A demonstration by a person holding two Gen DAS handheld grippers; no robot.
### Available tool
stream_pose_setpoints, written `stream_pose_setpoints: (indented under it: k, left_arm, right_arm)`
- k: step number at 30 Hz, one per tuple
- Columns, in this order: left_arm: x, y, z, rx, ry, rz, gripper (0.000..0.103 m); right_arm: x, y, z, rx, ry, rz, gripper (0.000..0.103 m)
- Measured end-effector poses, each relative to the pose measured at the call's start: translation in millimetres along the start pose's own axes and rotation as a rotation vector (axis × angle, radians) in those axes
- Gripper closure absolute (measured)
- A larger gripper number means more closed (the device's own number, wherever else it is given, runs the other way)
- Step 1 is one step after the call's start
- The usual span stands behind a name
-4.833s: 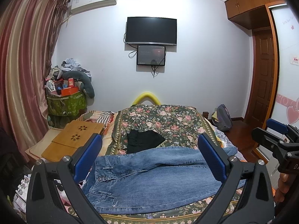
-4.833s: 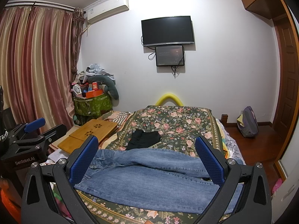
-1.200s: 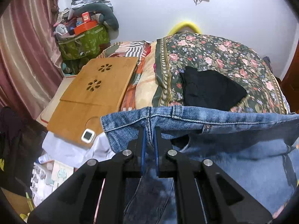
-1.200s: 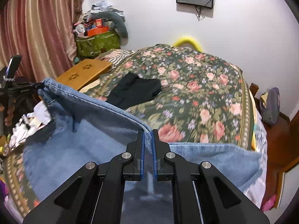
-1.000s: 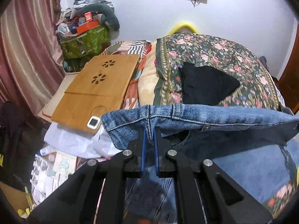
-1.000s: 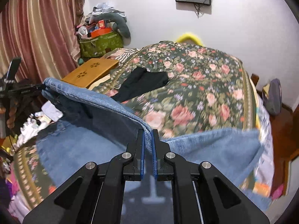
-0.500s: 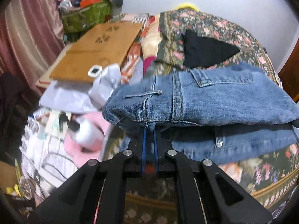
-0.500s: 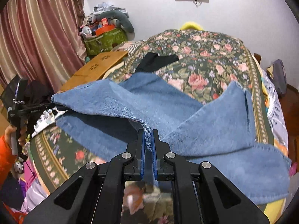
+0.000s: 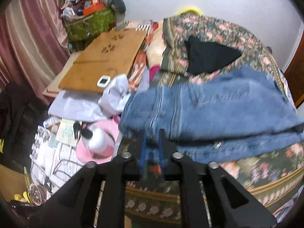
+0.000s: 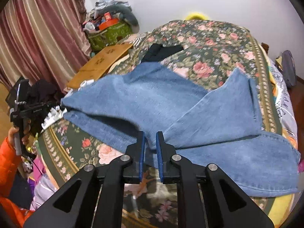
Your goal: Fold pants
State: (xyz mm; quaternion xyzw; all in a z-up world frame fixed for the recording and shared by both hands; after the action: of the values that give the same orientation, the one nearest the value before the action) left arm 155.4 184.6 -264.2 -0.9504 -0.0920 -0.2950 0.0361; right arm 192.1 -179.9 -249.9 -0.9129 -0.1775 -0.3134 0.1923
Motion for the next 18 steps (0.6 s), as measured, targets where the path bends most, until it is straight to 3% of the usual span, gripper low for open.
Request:
stream_pose_setpoints:
  k: [2,3,4,5,8,13,18]
  left_arm:
    - [14,6,-5,-0.013,0.025,0.001,0.066]
    - [23,12,-7,-0.017,0.041,0.005,0.061]
    - [30,17,-8,-0.020,0.054,0.010,0.049]
    - [38,23,-8,-0.021,0.065,0.017,0.037]
    - [61,43,-4,-0.032,0.085,0.036,0.019]
    - [94,77,19,-0.047,0.071,0.074,0.012]
    - [118,109,53,-0.090,0.018,0.090,0.011]
  right_arm:
    - [10,12,-11,-0.010,0.032,0.030,0.084]
    - [15,17,-14,-0.020,0.044,0.041,0.076]
    - [21,25,-18,-0.040,0.061,0.054,0.068]
    - [27,35,-21,-0.063,0.077,0.067,0.064]
    - [43,63,-22,-0.111,0.084,0.106,0.060]
    - [58,105,-1,-0.170,0.061,0.163,0.046]
    - [64,136,33,-0.195,0.007,0.186,0.046]
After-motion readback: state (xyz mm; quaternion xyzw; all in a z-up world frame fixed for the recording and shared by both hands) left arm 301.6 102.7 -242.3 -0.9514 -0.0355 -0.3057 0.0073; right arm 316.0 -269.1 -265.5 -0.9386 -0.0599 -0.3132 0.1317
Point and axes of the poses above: each gripper's, at about its wrist camera, not at the fingertips, and z roughly the way its jaws point, y to its right, x to its top, the point moved 8 cm from there along z, roughly the way its jaws point, and after that the axes turned 1 degree about -x, right-handed, at the moved point
